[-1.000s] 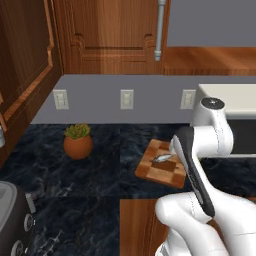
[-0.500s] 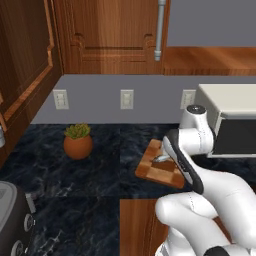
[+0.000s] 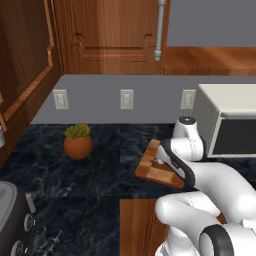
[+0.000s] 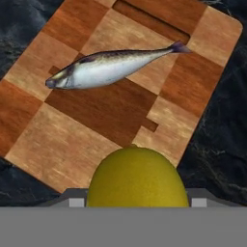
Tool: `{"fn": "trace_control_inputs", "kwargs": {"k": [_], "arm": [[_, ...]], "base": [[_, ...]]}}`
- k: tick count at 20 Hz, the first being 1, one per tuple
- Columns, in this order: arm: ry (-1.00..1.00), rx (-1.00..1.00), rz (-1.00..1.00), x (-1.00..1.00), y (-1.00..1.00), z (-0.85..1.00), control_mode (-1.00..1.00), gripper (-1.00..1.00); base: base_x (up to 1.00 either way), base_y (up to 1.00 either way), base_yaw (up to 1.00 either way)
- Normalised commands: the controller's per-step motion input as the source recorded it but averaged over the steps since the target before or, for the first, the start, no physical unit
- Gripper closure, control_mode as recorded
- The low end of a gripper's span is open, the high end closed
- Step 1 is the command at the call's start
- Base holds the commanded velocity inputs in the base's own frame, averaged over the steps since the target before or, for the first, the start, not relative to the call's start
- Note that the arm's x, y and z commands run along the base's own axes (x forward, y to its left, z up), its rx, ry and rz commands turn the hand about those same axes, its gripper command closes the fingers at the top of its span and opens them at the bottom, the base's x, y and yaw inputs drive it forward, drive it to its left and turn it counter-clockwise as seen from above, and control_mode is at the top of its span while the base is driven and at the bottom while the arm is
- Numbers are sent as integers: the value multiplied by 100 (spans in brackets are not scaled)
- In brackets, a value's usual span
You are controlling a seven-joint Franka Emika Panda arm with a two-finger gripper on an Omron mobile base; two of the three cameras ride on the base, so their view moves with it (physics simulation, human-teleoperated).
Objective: Retrieve a lemon from the fridge and place it on the cutting board with the fish.
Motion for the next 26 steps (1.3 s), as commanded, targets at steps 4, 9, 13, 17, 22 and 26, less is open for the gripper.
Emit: {"fn": "trace_control_inputs", "kwargs": {"k": [4,9,13,17,22,26], "arm": [[0,0,0,9,0,-16,-100,100],[-3,0,0,12,1,-26,-100,100],[0,0,0,16,0,-33,-100,100],[0,0,0,11,0,-23,-100,100],[0,0,0,11,0,-16,-100,-100],[0,0,0,2,0,-6,-100,-100]], "base": [[0,0,0],[0,0,0],[0,0,0],[0,0,0],[0,0,0],[0,0,0]]}}
